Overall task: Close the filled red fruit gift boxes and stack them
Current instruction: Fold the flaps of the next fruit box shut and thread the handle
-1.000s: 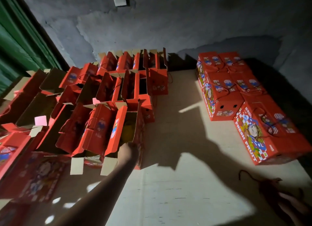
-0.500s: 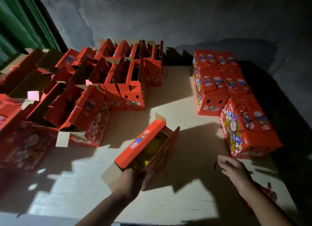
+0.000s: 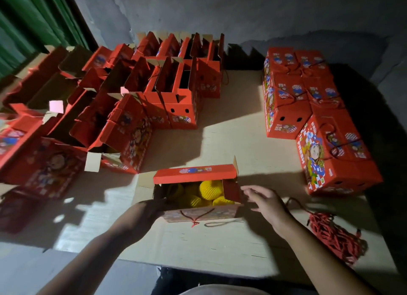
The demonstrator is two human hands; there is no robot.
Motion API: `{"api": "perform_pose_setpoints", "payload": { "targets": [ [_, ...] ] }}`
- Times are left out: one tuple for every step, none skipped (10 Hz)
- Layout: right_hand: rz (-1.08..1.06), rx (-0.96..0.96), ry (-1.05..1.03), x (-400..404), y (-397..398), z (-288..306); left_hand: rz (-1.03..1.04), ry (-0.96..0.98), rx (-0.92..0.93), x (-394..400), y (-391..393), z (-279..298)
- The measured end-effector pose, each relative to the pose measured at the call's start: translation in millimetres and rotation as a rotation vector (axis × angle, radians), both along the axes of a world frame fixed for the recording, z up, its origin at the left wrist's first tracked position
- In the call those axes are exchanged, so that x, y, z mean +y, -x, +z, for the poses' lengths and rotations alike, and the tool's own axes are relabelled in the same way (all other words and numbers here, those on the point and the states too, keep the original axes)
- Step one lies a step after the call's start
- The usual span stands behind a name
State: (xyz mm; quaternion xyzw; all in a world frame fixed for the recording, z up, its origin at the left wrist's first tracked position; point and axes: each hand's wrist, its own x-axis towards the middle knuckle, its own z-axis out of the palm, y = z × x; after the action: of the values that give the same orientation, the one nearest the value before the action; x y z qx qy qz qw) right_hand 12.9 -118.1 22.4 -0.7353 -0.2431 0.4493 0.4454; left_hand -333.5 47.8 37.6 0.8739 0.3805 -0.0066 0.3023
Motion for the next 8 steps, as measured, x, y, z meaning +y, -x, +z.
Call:
{"api": "perform_pose_setpoints", "payload": {
  "targets": [
    [0.068, -0.053, 0.007, 11.3, 20.4, 7.7, -0.066, 0.032, 0.045, 15.1, 12.0, 1.5],
    [0.157, -0.092, 0.03, 23.5, 39.1, 8.5, -0.126, 0.031, 0.042, 28.9, 17.2, -0.1],
    [0.255, -0.166, 0.081, 35.7, 54.9, 8.5, -0.162, -0.042, 0.042, 40.2, 21.3, -3.9],
    [0.269, -0.212, 0.067, 46.5, 59.6, 9.9, -0.188, -0.077, 0.051, 51.1, 29.9, -5.3],
    [0.252, -0.22, 0.064, 60.5, 63.7, 10.1, -0.14, 0.014, 0.042, 64.9, 38.8, -0.4],
    [0.218, -0.192, 0.071, 72.9, 75.1, 8.7, -0.076, 0.157, -0.074, 79.5, 54.7, 6.6],
    [0.146, -0.193, 0.085, 83.4, 85.9, 6.1, 0.168, 0.173, -0.198, 104.2, 69.8, -1.0],
    [0.113, -0.225, 0.064, 95.2, 92.0, 1.8, 0.456, 0.281, -0.159, 126.6, 80.1, -26.7]
  ]
}}
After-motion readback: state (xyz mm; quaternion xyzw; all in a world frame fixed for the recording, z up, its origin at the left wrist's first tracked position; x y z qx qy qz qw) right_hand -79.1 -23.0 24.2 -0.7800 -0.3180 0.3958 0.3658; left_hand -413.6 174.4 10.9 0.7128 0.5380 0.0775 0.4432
